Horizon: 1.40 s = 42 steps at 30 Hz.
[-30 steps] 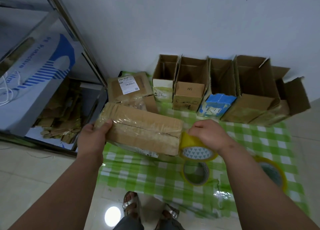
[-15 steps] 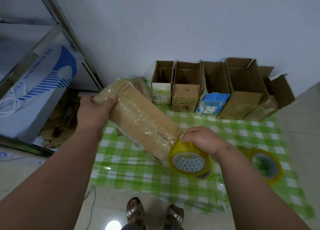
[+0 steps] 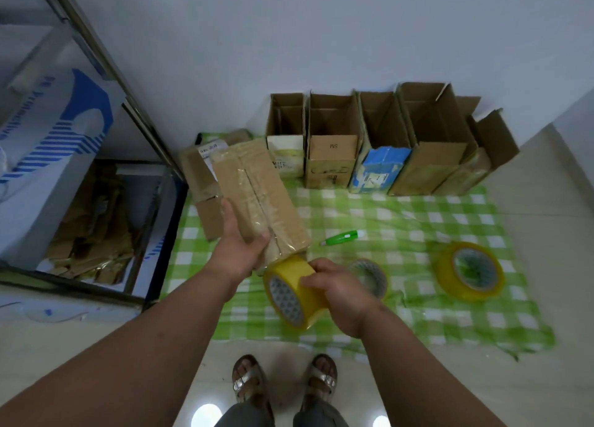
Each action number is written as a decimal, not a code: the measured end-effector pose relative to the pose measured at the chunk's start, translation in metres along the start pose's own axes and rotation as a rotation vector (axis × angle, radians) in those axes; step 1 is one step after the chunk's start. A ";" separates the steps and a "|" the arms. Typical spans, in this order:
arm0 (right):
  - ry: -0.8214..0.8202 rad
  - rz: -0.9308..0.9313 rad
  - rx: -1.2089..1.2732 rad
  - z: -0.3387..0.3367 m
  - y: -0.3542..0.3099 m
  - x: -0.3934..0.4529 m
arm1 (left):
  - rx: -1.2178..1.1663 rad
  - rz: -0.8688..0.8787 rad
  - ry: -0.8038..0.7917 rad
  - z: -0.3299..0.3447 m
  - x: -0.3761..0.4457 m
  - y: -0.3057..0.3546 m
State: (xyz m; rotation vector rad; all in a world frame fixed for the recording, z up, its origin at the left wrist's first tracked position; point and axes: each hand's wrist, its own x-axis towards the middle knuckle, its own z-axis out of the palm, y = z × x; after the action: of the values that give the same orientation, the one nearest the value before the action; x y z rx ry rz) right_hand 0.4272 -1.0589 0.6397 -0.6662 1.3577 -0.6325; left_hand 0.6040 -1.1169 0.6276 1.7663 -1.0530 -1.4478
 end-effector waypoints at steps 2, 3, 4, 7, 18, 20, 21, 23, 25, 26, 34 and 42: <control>-0.012 -0.011 0.051 0.000 0.006 0.000 | 0.199 0.132 0.014 -0.003 0.002 -0.005; -0.027 -0.017 0.056 -0.001 0.010 -0.001 | 0.297 0.203 0.014 -0.003 0.003 -0.007; -0.041 -0.021 0.049 -0.002 0.014 0.000 | 0.369 0.244 0.009 -0.002 0.005 -0.008; -0.068 -0.033 -0.028 -0.005 0.025 0.000 | 0.461 0.210 -0.010 0.002 0.013 -0.009; -0.016 -0.118 -0.253 -0.005 0.053 0.003 | 0.495 0.212 -0.023 -0.006 0.019 -0.009; 0.045 -0.116 -0.303 -0.004 0.060 0.003 | 0.472 0.196 -0.016 -0.007 0.018 -0.008; 0.086 -0.130 -0.339 -0.003 0.063 0.003 | 0.459 0.193 -0.006 -0.007 0.017 -0.007; 0.133 -0.170 -0.385 -0.001 0.067 0.005 | 0.449 0.209 0.026 -0.004 0.018 -0.005; 0.131 -0.203 -0.388 0.001 0.066 0.007 | 0.375 0.217 0.056 -0.001 0.015 -0.006; 0.119 -0.211 -0.372 0.000 0.065 0.009 | 0.311 0.211 0.077 0.000 0.012 -0.008; 0.020 -0.154 -0.290 -0.010 0.054 0.012 | -0.231 -0.015 0.455 0.022 -0.040 -0.039; 0.006 -0.149 -0.481 -0.012 0.042 0.018 | -0.098 -0.103 0.150 0.044 -0.064 -0.054</control>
State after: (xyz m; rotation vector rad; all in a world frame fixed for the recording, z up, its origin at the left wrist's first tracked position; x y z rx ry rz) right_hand 0.4180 -1.0450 0.5950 -1.1598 1.4881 -0.4233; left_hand 0.5660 -1.0340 0.6034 1.8496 -0.8120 -1.3790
